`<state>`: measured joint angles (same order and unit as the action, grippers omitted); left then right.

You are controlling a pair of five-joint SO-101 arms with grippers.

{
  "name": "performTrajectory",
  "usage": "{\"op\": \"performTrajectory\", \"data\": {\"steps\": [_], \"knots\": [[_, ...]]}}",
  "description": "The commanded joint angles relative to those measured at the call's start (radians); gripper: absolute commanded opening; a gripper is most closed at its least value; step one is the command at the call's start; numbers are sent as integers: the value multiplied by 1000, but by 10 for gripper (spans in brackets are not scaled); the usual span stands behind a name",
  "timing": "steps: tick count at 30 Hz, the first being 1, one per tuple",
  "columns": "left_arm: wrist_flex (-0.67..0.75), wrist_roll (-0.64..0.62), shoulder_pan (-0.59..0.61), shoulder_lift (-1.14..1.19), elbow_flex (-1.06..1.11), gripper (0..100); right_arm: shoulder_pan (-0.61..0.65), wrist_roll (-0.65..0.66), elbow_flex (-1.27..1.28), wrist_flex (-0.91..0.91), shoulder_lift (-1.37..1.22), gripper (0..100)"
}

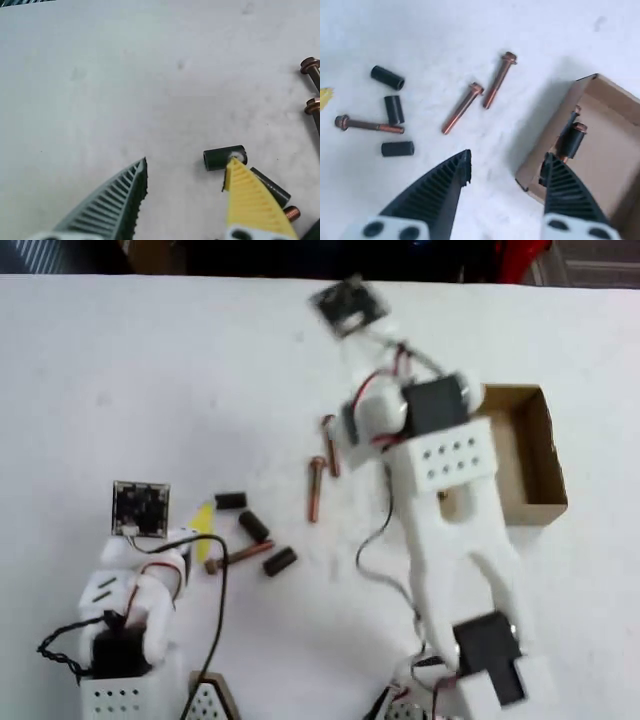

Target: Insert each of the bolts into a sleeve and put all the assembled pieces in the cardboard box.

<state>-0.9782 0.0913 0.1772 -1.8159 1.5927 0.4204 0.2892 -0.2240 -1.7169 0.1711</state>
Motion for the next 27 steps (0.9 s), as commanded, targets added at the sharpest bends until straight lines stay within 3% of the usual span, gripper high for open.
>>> {"op": "performTrajectory", "data": {"steps": [1,6,13,19,27], "knots": [[21,5,8,-12,-9,267,101,14,175,-33,107,212],[21,3,74,-12,-9,267,147,25,387,110,150,212],[12,3,163,-12,-9,267,148,209,566,251,154,212],[-37,9,171,-12,-17,267,153,221,675,378,154,212],[-35,3,328,-12,-17,267,303,221,760,453,153,213]]}}
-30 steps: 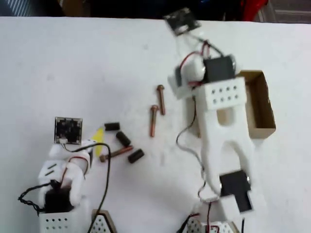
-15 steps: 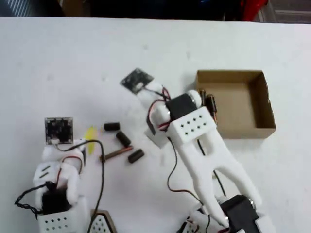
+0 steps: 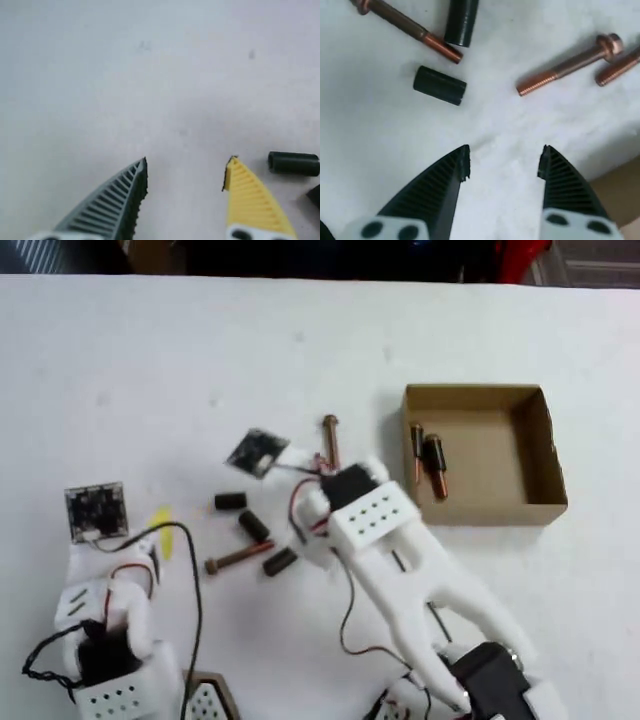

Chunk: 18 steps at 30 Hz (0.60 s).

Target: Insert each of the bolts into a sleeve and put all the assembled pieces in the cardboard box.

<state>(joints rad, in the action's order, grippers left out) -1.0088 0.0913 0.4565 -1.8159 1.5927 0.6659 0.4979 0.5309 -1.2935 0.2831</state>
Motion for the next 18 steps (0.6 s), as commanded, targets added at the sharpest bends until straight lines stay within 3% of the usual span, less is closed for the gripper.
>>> {"op": "performTrajectory", "data": {"steps": [1,8,12,18], "knots": [[-5,3,62,-12,-17,267,71,12,5,33,39,213],[-5,3,165,-12,-15,267,99,21,5,53,33,214],[-6,3,225,-12,-14,267,99,141,5,54,33,213],[-6,6,306,-12,-12,267,110,160,14,150,33,214]]}}
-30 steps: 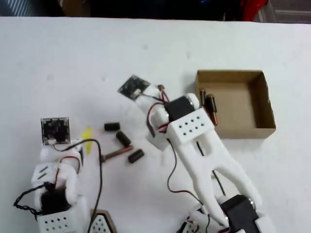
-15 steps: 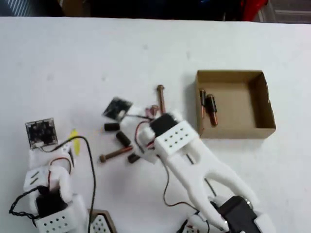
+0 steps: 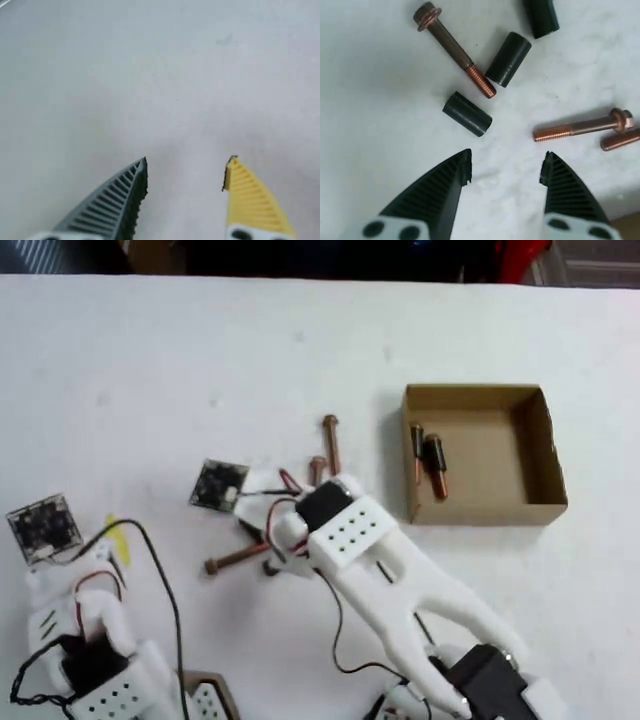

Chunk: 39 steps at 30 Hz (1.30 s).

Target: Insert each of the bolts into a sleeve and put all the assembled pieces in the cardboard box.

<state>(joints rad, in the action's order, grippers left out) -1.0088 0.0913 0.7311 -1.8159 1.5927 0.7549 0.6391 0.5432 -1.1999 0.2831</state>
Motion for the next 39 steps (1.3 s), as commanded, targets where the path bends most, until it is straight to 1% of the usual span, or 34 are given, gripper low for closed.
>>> {"op": "performTrajectory", "data": {"steps": [1,5,8,10,14,23,39], "knots": [[-6,6,33,-12,-11,267,30,18,17,85,33,214],[-6,6,33,-12,-11,267,82,20,133,242,33,214],[-6,6,33,-12,-9,267,94,20,207,341,33,214],[-6,6,33,-12,-9,267,93,26,239,371,33,214],[-6,8,31,-12,-9,267,91,140,292,386,33,213],[-6,8,27,-12,-8,267,59,161,419,598,31,214],[-2,8,25,-12,0,267,59,163,460,604,30,211]]}}
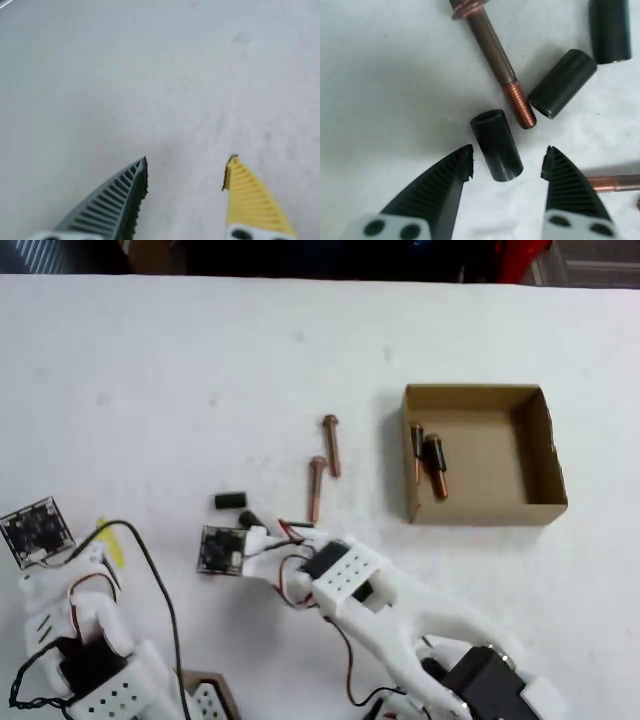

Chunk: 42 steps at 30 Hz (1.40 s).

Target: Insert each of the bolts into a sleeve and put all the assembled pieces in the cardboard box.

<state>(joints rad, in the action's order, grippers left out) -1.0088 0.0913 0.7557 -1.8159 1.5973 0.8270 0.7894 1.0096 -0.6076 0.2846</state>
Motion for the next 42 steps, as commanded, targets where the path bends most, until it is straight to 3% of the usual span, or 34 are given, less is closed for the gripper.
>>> {"op": "performTrajectory", "data": {"steps": [1,23,28,35,42], "knots": [[-2,8,1,-12,-5,267,-13,12,-6,12,28,211],[-3,8,-1,-12,-3,267,-8,12,34,16,30,124],[-3,8,-1,-12,-3,267,-15,8,35,18,31,15],[-3,8,-1,-12,-3,267,-16,8,37,12,39,27],[-3,9,-18,-12,-2,267,-182,11,31,16,39,27]]}}
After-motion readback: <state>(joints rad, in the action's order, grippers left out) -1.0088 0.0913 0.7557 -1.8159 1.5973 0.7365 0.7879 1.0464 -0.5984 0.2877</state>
